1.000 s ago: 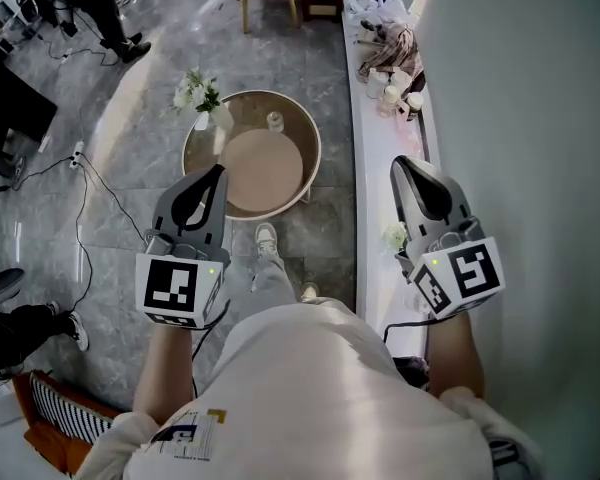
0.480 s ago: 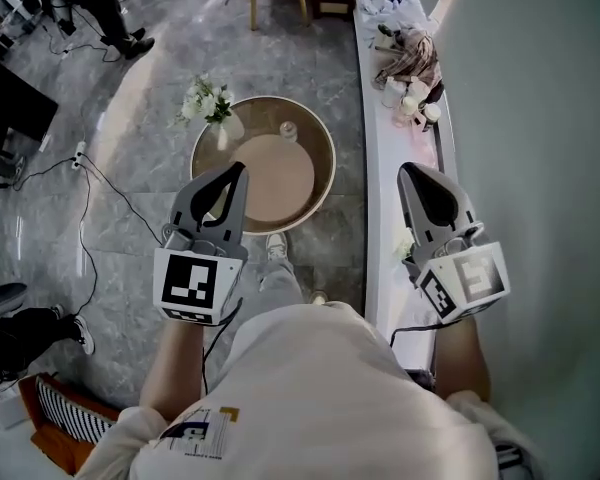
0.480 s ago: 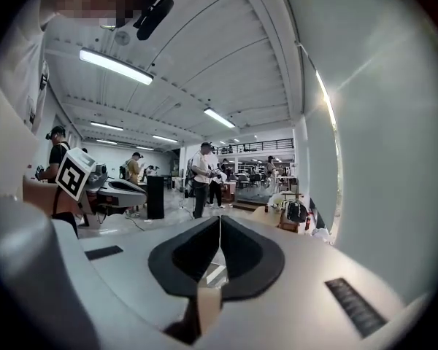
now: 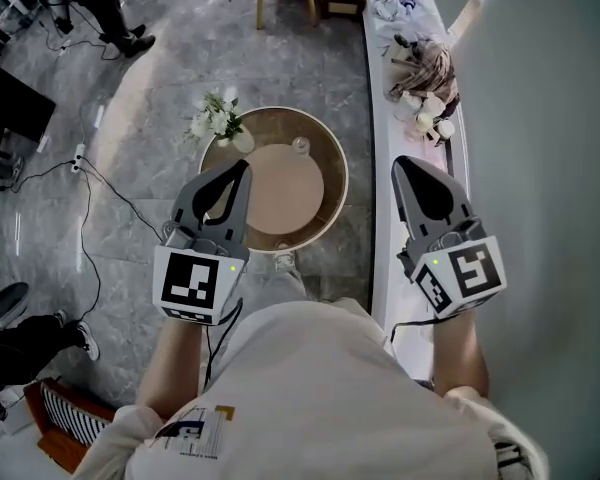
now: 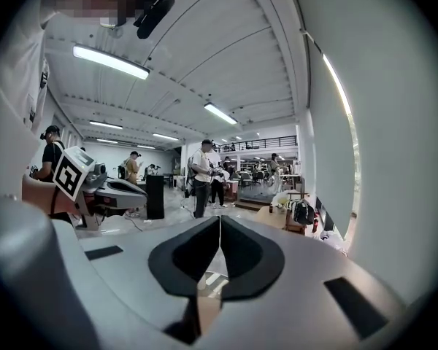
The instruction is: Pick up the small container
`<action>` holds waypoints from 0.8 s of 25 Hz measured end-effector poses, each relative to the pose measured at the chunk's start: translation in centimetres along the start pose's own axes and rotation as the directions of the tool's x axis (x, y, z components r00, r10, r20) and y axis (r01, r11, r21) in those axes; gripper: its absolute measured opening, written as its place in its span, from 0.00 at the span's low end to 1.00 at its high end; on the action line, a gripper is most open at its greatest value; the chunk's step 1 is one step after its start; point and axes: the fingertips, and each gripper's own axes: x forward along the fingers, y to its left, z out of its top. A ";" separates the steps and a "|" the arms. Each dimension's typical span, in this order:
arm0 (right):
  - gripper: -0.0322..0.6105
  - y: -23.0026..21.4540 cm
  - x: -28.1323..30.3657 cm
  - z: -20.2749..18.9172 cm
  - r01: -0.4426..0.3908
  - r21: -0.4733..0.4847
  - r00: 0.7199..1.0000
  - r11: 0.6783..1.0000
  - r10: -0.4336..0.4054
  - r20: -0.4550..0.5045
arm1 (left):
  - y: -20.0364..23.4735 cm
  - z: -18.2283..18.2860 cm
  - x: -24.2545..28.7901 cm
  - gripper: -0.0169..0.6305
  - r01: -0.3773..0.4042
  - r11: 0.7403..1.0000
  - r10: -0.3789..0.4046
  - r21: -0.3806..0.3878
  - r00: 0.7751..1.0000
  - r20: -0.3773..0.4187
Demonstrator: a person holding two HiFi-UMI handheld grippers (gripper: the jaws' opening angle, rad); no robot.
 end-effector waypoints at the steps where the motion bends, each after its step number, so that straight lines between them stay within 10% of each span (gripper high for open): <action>1: 0.07 0.0 1.0 0.4 0.001 -0.005 1.000 1.000 -0.001 -0.001 | 0.9 -0.1 0.4 0.04 0.006 1.000 -0.006 -0.005 1.000 -0.001; 20: 0.07 0.0 14.4 0.0 0.016 -0.031 0.996 0.999 -0.018 -0.084 | 11.5 -2.4 7.8 0.04 0.092 0.995 -0.090 -0.041 0.995 0.053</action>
